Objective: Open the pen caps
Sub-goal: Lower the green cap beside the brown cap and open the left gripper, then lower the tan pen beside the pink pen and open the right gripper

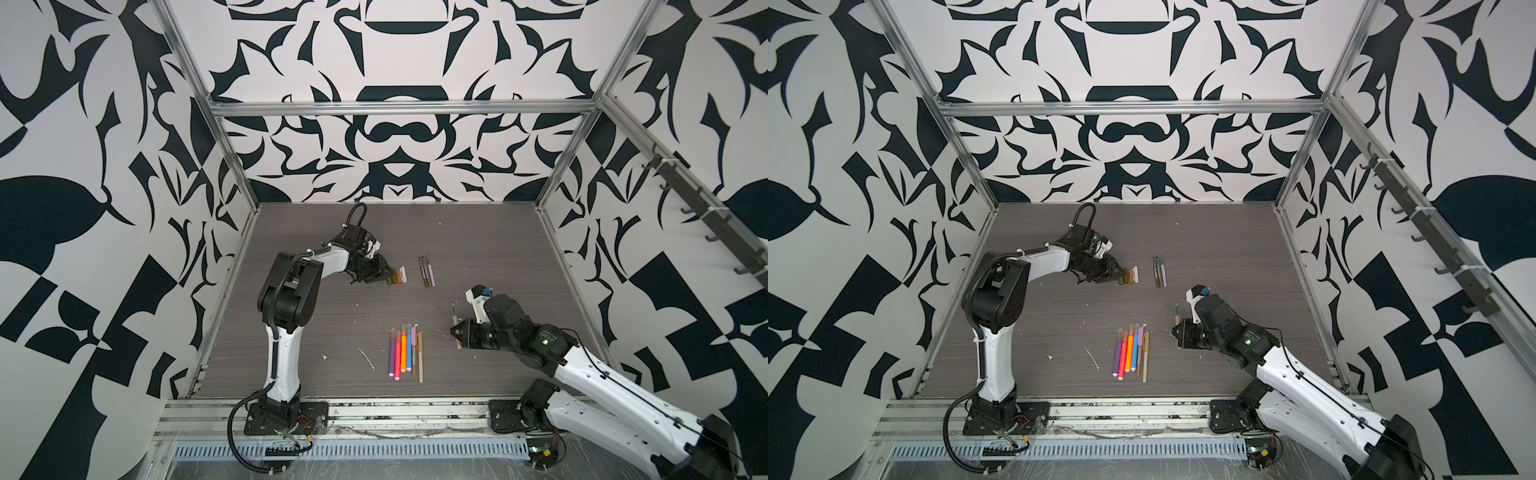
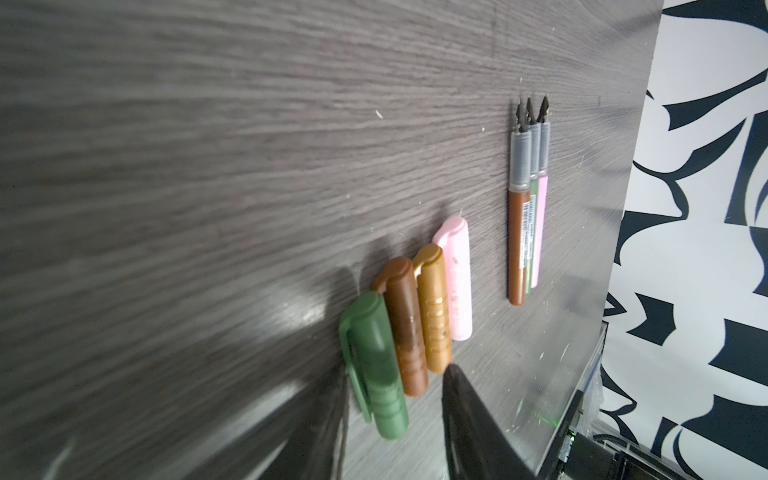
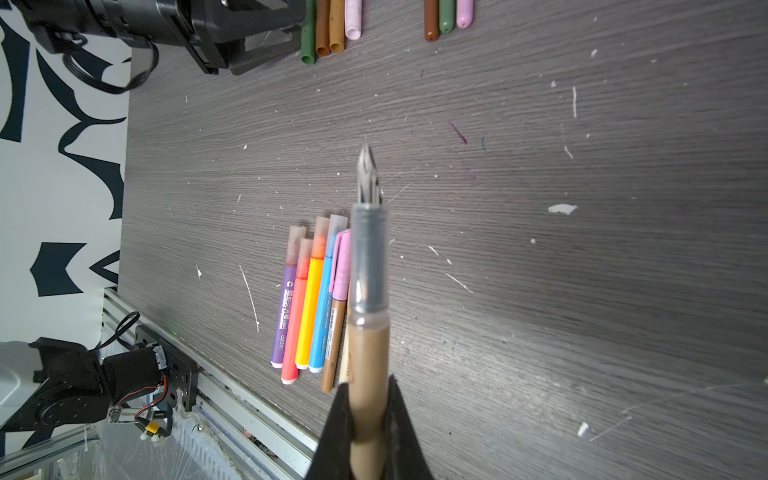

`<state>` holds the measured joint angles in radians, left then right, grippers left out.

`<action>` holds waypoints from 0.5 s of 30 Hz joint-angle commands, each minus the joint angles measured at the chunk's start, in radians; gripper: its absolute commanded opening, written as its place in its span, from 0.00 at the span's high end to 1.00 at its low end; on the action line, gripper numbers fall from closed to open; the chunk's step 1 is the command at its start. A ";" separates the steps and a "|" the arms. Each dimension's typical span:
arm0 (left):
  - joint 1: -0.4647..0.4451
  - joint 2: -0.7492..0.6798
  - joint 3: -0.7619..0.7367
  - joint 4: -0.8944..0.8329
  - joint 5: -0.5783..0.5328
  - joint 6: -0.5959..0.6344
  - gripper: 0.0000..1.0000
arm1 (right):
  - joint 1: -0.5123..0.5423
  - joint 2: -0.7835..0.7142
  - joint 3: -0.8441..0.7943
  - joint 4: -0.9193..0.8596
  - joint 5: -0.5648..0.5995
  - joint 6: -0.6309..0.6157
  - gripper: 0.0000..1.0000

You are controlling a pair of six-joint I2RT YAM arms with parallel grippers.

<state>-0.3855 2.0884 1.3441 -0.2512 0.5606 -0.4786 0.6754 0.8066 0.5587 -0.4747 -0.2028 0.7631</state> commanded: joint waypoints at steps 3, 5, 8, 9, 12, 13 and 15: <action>0.004 -0.045 -0.051 -0.040 -0.135 -0.019 0.59 | -0.005 -0.002 0.044 -0.010 0.008 -0.012 1.00; 0.004 -0.108 -0.097 -0.026 -0.209 -0.039 0.59 | -0.010 0.017 0.054 -0.019 0.017 -0.026 1.00; 0.004 -0.214 -0.189 0.029 -0.265 -0.065 0.61 | -0.031 0.080 0.086 -0.020 0.006 -0.075 1.00; 0.004 -0.252 -0.221 0.047 -0.275 -0.070 0.61 | -0.040 0.107 0.099 -0.017 0.002 -0.096 1.00; 0.004 -0.374 -0.333 0.141 -0.300 -0.082 0.60 | -0.089 0.219 0.131 0.028 -0.027 -0.175 1.00; 0.004 -0.417 -0.373 0.181 -0.305 -0.083 0.60 | -0.115 0.265 0.146 0.051 -0.041 -0.202 1.00; 0.004 -0.483 -0.431 0.234 -0.322 -0.068 0.58 | -0.169 0.351 0.178 0.096 -0.071 -0.250 1.00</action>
<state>-0.3843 1.6810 0.9691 -0.1333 0.2920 -0.5449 0.5514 1.0863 0.6807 -0.4572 -0.2352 0.6182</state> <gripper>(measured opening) 0.416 0.118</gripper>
